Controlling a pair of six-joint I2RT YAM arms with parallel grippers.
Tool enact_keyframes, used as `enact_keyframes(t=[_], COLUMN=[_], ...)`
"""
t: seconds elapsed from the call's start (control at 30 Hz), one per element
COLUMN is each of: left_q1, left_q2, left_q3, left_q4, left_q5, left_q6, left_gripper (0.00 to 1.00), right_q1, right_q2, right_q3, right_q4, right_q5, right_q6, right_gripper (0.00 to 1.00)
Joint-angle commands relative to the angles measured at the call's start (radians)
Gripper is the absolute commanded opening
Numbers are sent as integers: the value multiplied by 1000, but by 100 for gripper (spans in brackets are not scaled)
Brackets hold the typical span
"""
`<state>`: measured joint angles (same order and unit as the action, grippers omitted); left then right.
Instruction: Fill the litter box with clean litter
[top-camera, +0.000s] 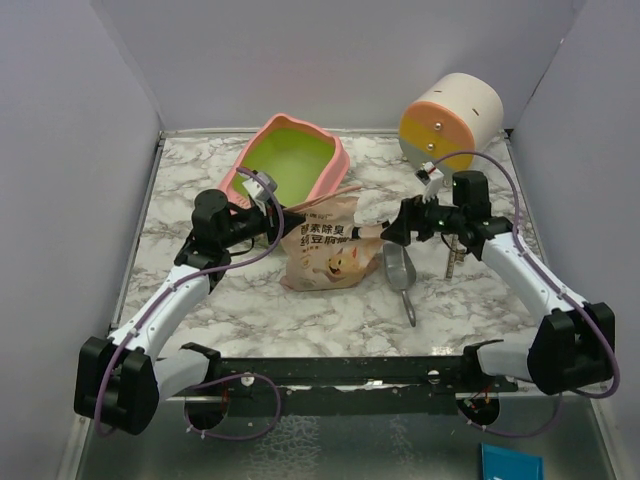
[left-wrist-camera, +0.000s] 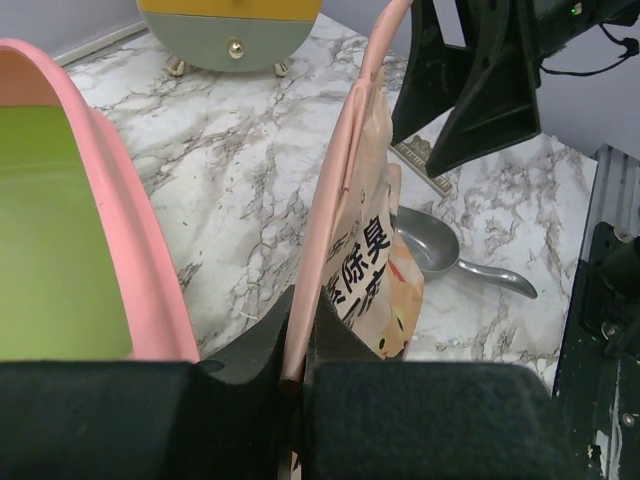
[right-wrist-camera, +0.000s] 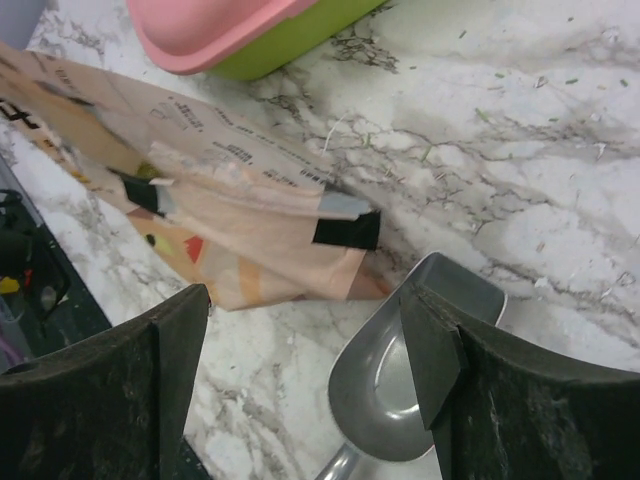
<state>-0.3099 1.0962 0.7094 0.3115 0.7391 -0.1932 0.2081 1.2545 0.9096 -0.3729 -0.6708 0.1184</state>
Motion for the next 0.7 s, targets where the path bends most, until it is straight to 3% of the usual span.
enact_keyframes(t=[0.0, 0.13, 0.23, 0.3, 0.4, 0.47, 0.53, 0.67], left_q1=[-6, -9, -9, -9, -9, -10, -12, -20], left_q2=[-9, -1, 2, 7, 30, 54, 81, 137], left_q3=[63, 72, 77, 84, 96, 114, 137, 193], left_q4=[165, 165, 166, 166, 166, 165, 166, 166], left_q5=[-16, -14, -11, -13, -10, -16, -21, -32], left_q6=[45, 51, 53, 55, 67, 70, 74, 81], left_gripper=[0, 0, 0, 0, 0, 0, 0, 0], right_q1=[0, 1, 0, 1, 0, 0, 1, 1], right_q2=[126, 204, 227, 205, 153, 125, 98, -3], right_q3=[26, 7, -9, -39, -74, -75, -75, -119], right_q4=[178, 346, 404, 457, 493, 444, 392, 379], right_q5=[-32, -183, -246, -269, -288, -294, -284, -234], right_q6=[-56, -41, -42, -30, -14, -30, -41, -31], right_gripper=[78, 78, 72, 60, 29, 13, 3, 1])
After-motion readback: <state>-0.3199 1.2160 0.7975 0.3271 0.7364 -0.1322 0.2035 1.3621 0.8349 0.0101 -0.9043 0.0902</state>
